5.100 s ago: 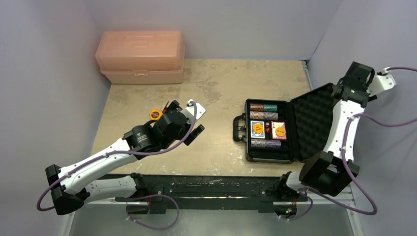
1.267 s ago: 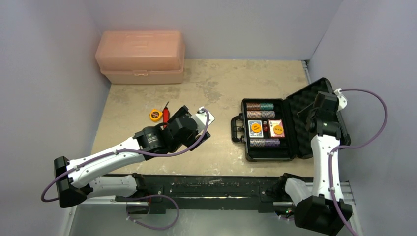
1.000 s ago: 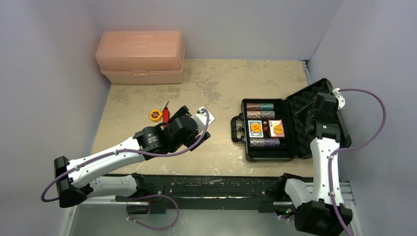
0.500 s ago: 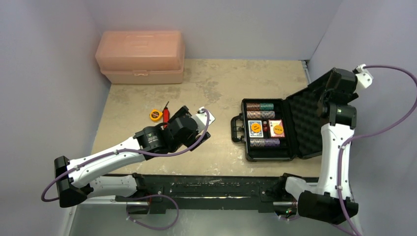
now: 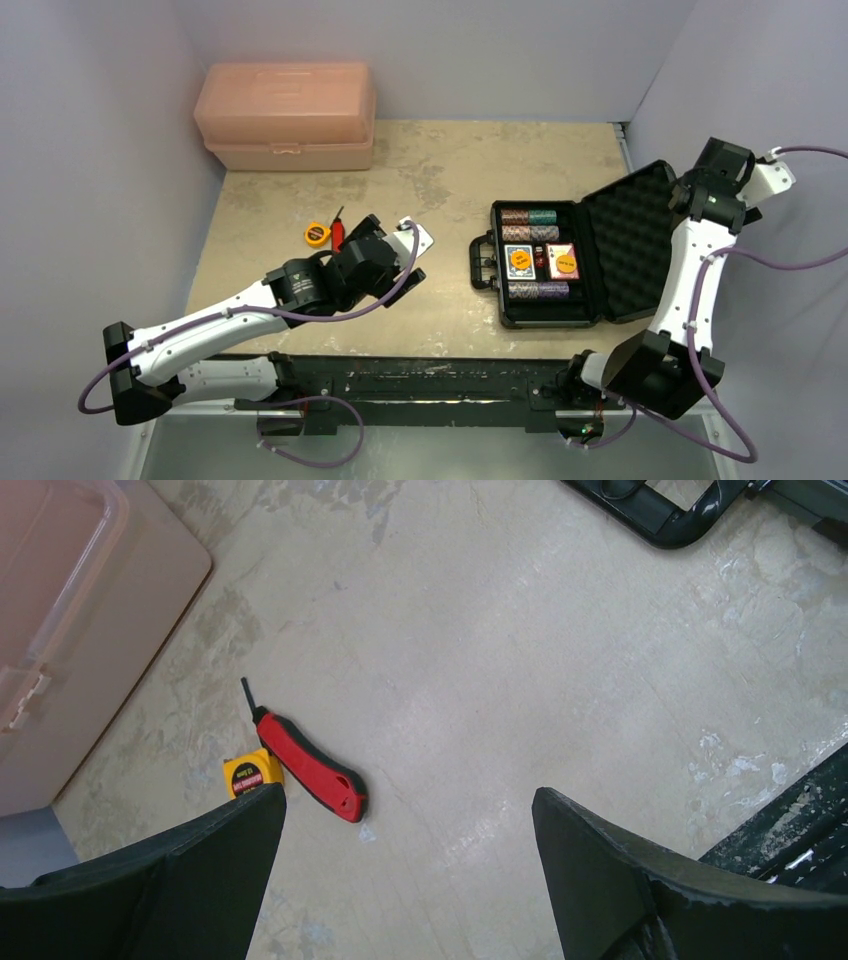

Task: Pack up texas hold em set

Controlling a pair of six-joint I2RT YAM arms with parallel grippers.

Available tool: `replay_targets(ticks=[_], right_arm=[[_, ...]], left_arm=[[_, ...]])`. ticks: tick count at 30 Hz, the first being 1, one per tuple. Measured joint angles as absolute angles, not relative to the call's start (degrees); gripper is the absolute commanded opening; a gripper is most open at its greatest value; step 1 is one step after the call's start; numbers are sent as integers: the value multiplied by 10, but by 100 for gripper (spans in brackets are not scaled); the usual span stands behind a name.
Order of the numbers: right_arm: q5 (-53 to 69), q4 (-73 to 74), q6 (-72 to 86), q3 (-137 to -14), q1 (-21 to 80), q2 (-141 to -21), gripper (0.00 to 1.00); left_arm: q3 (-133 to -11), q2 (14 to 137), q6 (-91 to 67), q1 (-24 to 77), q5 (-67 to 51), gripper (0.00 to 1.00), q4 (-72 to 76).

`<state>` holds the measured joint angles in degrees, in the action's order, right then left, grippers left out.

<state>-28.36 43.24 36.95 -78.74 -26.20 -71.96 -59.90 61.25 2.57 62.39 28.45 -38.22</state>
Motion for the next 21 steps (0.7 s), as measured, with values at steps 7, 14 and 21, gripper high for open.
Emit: replay_targets(ticks=[7, 14, 21], right_arm=[[-224, 388, 375, -754, -304, -727, 66], [-178, 348, 375, -721, -327, -728, 57], [-163, 321, 373, -699, -334, -729, 50]], left_arm=[[-599, 622, 25, 624, 278, 93, -383], [-599, 627, 25, 627, 276, 93, -383], [-599, 628, 25, 628, 275, 93, -383]])
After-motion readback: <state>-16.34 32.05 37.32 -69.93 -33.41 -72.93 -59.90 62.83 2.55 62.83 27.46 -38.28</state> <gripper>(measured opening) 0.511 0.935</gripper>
